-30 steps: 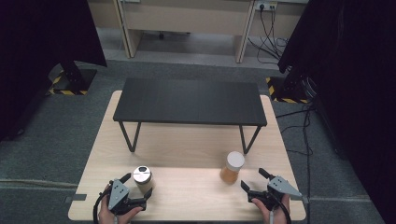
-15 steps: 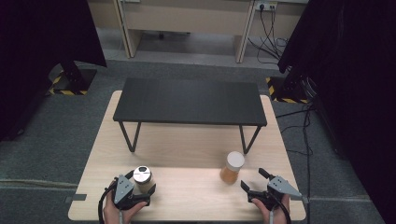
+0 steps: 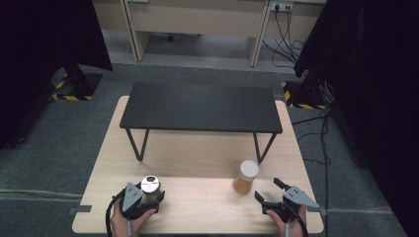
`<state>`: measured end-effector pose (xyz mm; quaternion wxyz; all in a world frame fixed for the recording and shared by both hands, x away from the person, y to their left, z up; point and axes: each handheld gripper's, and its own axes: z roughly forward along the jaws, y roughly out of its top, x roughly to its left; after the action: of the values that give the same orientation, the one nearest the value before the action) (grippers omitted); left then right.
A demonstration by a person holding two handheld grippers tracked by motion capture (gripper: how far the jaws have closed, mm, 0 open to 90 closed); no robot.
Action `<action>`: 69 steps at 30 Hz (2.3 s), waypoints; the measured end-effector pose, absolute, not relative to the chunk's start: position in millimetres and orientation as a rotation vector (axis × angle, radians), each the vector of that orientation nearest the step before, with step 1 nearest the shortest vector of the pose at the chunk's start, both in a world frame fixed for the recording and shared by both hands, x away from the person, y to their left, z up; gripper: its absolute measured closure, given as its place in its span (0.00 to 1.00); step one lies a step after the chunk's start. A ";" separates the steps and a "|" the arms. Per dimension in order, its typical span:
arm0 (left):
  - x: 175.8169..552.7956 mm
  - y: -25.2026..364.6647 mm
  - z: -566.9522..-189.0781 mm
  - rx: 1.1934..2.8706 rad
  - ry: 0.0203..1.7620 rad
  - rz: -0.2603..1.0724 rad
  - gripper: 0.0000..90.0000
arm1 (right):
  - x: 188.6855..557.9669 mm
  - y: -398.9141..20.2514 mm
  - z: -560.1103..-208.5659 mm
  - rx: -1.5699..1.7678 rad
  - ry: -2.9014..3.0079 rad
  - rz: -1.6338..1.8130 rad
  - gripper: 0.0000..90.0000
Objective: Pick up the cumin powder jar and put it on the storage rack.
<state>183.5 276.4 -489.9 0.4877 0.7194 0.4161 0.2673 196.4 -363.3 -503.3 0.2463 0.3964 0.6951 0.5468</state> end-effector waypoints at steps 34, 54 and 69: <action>172.1 274.6 -463.2 1.714 0.979 0.682 0.34 | 196.8 -364.2 -503.5 1.079 1.899 1.497 0.05; 156.6 263.6 -416.8 1.679 0.933 0.718 0.34 | 196.4 -363.0 -503.2 1.075 1.899 1.488 0.05; 175.7 263.1 -368.3 1.661 0.891 0.777 0.34 | 196.1 -362.7 -503.1 1.074 1.898 1.486 0.05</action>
<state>175.7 263.1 -368.3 0.5240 0.6938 0.3723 0.3247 196.1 -362.7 -503.1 0.2484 0.3943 0.6967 0.5454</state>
